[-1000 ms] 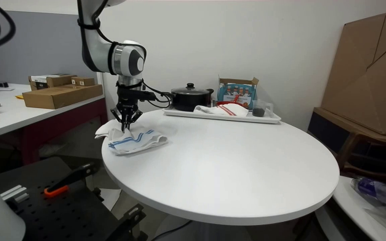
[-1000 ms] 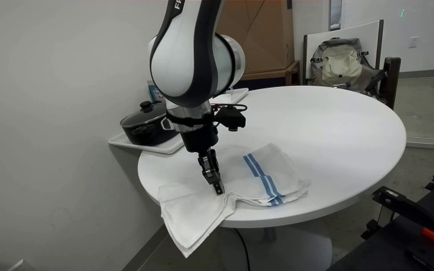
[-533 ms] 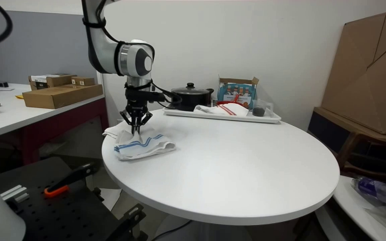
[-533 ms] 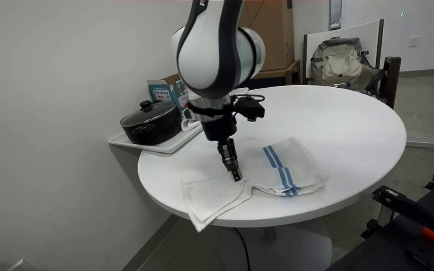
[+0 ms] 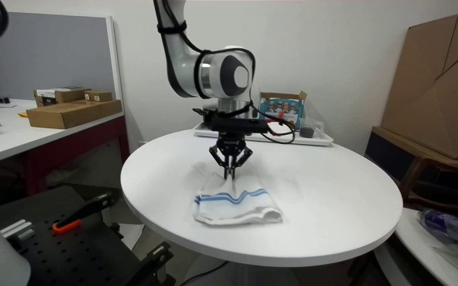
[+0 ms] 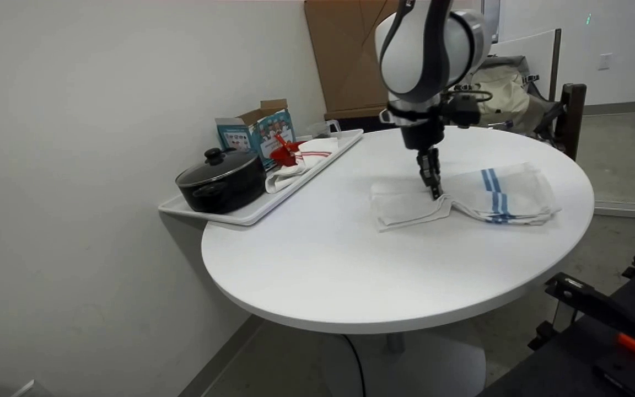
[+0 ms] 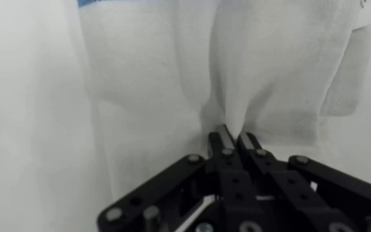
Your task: Use the towel to wipe the table.
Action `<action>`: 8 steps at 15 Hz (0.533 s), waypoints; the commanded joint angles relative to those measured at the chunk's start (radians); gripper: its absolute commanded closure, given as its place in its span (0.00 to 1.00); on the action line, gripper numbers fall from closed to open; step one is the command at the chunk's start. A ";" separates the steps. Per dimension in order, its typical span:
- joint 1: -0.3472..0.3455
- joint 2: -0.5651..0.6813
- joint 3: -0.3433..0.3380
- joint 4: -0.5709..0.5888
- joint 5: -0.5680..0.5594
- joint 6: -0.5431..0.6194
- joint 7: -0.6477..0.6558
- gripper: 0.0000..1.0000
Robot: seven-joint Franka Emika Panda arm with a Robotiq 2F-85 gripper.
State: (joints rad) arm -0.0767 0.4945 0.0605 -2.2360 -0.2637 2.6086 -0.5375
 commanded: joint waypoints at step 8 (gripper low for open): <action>-0.258 0.110 -0.166 0.111 0.019 0.090 -0.002 0.99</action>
State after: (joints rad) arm -0.3016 0.5346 -0.0765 -2.1805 -0.2545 2.6668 -0.5423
